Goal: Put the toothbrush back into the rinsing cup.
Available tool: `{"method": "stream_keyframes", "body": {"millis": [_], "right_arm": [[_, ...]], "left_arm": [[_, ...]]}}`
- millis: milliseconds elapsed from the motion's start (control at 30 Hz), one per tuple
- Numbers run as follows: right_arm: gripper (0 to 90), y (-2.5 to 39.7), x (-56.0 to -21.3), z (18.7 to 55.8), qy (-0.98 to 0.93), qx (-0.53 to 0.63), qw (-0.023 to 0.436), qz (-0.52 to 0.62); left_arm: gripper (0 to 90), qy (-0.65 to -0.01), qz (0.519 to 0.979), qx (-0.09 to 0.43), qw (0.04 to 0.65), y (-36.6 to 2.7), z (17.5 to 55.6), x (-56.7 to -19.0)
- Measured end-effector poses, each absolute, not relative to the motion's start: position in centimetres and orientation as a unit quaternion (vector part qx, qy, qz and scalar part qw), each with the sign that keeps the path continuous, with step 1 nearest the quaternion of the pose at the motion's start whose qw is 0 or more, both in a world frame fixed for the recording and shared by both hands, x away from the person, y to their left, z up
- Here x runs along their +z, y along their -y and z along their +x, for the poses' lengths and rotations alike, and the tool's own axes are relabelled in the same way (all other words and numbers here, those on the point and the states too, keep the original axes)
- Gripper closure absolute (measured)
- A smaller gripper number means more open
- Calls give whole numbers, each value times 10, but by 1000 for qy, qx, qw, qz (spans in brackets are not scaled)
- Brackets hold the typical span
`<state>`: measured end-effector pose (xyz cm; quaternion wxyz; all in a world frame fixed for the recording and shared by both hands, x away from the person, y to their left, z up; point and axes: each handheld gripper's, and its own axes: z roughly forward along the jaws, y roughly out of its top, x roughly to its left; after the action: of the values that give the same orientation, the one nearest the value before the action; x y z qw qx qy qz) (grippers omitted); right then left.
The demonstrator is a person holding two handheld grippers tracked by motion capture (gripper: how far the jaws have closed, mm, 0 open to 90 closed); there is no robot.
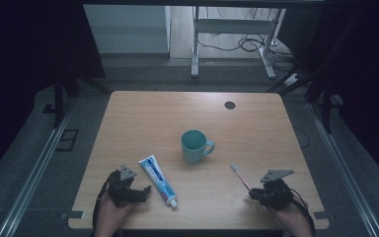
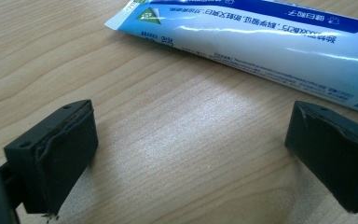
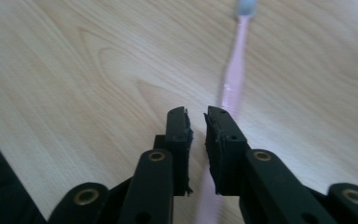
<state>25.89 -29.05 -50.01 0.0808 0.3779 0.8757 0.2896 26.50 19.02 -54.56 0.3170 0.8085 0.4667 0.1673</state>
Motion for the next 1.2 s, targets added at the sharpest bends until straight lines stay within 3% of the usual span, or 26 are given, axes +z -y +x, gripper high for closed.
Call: {"method": "stream_keyframes", "body": {"millis": [567,1200], "right_arm": [[673,268,-483,300,-915,134,48,377],[684,232,-496,327,-924,27,17,381]], "left_arm": [[24,-467,808,167,317,-190,265,-546],[24,-470,807,166,317,-190,265,-546]]}}
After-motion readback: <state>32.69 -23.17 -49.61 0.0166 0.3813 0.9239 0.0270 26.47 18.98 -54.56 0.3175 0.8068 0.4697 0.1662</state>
